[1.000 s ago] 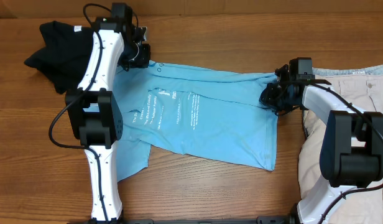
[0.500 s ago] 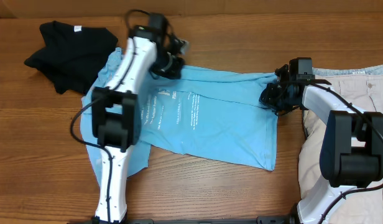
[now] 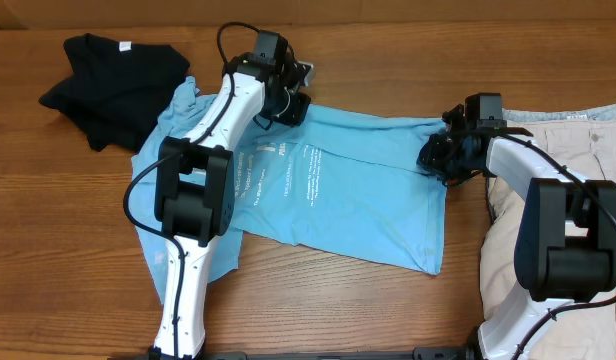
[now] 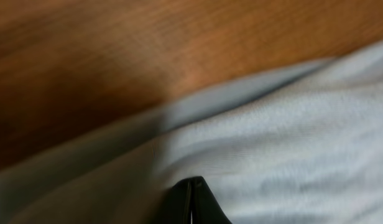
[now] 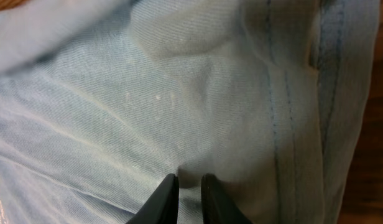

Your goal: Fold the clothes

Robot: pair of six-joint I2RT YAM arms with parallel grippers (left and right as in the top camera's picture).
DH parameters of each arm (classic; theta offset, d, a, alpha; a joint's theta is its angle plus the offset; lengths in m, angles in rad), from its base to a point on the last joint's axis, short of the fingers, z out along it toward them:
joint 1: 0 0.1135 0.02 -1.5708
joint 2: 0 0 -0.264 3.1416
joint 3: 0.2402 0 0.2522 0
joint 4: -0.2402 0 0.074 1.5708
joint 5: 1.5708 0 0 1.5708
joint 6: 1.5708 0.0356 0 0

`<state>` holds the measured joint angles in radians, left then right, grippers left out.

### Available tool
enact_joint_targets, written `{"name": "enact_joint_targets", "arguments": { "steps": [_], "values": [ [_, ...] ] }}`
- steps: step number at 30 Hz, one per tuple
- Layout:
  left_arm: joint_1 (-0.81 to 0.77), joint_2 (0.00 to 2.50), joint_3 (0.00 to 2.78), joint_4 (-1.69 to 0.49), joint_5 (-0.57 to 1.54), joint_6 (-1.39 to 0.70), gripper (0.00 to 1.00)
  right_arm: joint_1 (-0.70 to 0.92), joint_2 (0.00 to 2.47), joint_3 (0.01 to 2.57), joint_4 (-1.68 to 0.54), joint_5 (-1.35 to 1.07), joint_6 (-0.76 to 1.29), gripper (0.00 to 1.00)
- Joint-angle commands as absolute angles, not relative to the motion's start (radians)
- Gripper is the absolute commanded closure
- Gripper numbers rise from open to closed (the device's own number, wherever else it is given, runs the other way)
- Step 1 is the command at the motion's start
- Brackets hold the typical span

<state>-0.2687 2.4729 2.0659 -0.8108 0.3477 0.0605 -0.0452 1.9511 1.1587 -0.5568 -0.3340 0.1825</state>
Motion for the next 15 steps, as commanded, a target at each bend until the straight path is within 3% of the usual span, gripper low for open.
{"name": "enact_joint_targets", "arguments": {
  "steps": [1, 10, 15],
  "values": [
    [-0.244, 2.479, 2.099, -0.778, 0.337, -0.036, 0.96, -0.047, 1.988, 1.122, -0.597, -0.255, 0.179, 0.83],
    [-0.233, 2.479, 2.101, -0.756, 0.289, -0.044, 0.95, -0.047, 1.988, 1.122, -0.606, -0.255, 0.179, 0.83],
    [-0.237, 2.479, 2.183, -0.860, 0.509, -0.003, 0.94, -0.047, 1.988, 1.122, -0.616, -0.255, 0.179, 0.83]
  ]
}}
